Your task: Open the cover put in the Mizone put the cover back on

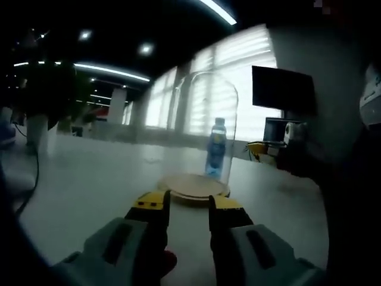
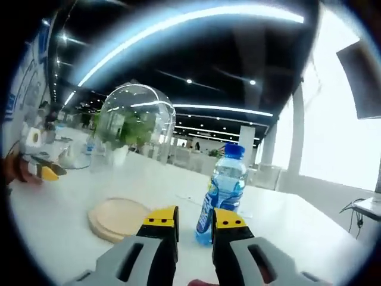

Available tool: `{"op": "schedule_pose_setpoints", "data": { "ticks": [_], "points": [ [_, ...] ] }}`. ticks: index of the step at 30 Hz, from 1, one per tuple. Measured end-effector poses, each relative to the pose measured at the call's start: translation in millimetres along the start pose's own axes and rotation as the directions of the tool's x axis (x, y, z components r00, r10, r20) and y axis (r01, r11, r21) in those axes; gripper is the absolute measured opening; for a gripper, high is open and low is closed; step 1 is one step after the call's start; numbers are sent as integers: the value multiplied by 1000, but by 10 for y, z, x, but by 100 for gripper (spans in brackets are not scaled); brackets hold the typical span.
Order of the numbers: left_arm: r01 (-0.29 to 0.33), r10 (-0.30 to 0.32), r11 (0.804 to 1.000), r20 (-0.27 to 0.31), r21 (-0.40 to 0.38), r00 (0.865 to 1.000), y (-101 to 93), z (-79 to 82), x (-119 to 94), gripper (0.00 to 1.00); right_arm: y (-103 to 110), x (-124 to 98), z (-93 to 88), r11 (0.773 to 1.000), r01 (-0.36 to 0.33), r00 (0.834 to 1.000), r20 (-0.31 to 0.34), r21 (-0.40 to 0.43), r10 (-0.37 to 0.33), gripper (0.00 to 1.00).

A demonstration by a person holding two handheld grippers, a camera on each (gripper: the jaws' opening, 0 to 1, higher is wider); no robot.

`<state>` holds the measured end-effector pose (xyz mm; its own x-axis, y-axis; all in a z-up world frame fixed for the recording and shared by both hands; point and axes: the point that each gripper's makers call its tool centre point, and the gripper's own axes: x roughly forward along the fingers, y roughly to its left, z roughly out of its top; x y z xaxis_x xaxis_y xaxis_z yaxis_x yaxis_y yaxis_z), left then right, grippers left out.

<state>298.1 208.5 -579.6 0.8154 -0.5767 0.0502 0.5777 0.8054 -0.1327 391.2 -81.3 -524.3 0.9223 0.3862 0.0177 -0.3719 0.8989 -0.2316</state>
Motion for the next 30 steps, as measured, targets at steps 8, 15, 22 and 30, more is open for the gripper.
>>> {"op": "schedule_pose_setpoints", "data": {
  "ticks": [8,15,22,30],
  "points": [
    [-2,2,1000,1,-3,1000,7,1,1,21,-179,173,201,999,44,999,24,31,-44,17],
    [-2,2,1000,2,-4,1000,8,3,-2,21,-350,379,435,995,83,995,57,47,-85,17],
    [1,-1,1000,3,-8,1000,4,5,-6,21,-399,419,451,993,97,993,60,71,-101,17],
    [2,-2,1000,0,-11,1000,1,3,-6,20,-421,418,476,992,101,992,70,76,-106,17]
  ]
}}
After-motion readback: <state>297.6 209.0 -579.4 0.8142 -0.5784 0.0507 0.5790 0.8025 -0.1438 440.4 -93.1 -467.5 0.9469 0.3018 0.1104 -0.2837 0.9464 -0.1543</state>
